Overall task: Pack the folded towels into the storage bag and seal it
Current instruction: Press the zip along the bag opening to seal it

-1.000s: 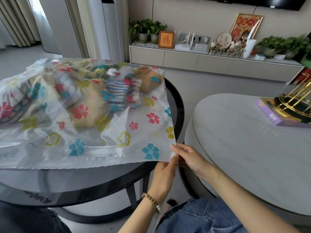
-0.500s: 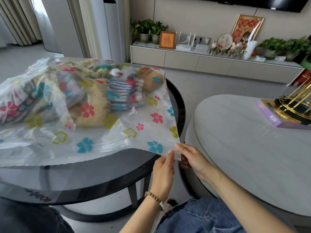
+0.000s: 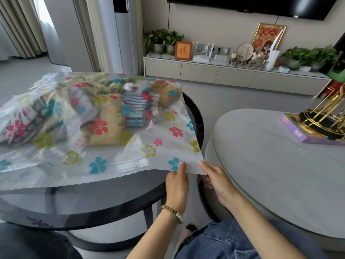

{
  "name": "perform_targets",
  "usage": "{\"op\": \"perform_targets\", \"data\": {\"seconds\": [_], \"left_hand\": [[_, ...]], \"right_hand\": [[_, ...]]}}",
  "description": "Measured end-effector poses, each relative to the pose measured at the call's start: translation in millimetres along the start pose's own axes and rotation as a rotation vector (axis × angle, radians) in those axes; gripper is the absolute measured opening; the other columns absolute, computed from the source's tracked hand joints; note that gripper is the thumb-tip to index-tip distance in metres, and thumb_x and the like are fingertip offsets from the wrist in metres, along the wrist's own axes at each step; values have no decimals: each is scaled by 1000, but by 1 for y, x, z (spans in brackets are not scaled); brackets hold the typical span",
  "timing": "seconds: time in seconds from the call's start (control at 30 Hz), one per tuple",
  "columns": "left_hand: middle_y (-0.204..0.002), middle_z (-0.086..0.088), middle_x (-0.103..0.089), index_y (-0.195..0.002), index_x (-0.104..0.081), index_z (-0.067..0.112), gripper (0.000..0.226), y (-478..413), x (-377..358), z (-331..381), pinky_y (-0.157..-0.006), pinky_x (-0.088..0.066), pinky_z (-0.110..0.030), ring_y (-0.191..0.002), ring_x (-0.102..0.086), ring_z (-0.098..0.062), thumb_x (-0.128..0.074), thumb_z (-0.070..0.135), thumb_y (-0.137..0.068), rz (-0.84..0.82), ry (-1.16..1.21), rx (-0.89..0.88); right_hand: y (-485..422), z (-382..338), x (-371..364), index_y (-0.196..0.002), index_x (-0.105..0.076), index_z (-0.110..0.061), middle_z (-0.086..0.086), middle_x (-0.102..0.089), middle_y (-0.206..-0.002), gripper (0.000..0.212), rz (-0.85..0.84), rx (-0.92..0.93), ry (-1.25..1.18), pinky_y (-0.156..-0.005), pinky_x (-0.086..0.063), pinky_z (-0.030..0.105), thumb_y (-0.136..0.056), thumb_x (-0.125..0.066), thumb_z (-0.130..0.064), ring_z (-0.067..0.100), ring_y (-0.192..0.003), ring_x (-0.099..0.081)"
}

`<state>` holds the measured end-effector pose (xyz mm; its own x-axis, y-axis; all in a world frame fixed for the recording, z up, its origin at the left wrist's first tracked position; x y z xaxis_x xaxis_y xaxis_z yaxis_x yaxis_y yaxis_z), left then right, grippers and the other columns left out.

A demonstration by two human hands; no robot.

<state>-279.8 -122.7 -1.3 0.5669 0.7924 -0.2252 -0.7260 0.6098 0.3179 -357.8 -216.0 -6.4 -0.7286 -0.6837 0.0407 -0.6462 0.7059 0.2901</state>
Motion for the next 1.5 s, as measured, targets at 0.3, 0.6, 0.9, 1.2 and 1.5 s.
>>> {"op": "perform_targets", "data": {"seconds": [0.3,0.6,0.9,1.2,1.5], "left_hand": [[-43,11,-19,-55,-25,21,45,-16,45,16,-46,-13,-27,-41,-15,-10,-49,34,-92,150,41,-92],[-45,3,-24,-48,-27,20,51,-10,44,3,-47,-20,-25,-40,-21,-10,-47,34,-93,91,42,-80],[-45,7,-17,-50,-18,23,53,-20,73,7,-50,-12,-29,-44,-14,-12,-46,38,-93,279,67,-100],[-39,4,-24,-45,-24,17,57,-18,82,18,-41,-18,-22,-35,-20,-8,-46,36,-94,244,-68,-181],[-51,-1,-20,-52,-23,18,51,-25,140,40,-46,-17,-26,-44,-18,-12,-48,38,-92,388,-40,-231]], "right_hand": [[3,-5,-21,-83,-62,-16,-5,-30,-45,31,187,-19,-347,-35,-19,18,-95,-45,-38,6,-36,-25],[5,3,-99,-116,-59,-17,2,-69,-108,24,208,72,-306,-75,-57,23,-94,-54,-23,11,-90,-67],[-5,5,-56,-59,-38,-16,-5,-30,-41,41,380,-110,-367,-34,-16,17,-90,-59,-31,5,-31,-22],[-6,-6,-139,-123,-56,-18,0,-64,-120,36,158,-3,-328,-101,-47,40,-88,-64,-22,17,-110,-61],[-21,-20,-101,-60,-37,-18,-11,-25,-33,38,394,-121,-486,-29,-16,15,-90,-58,-28,4,-25,-21]]}}
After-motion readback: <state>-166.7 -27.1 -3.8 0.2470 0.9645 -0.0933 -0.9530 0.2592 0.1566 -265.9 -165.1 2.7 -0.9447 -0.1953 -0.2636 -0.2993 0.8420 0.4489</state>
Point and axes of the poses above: each hand's wrist, its own y-axis away from the middle knuckle, its own x-axis out of the back of the hand, z = x × y, the point moved 1 cm from there along -y, towards the middle knuckle
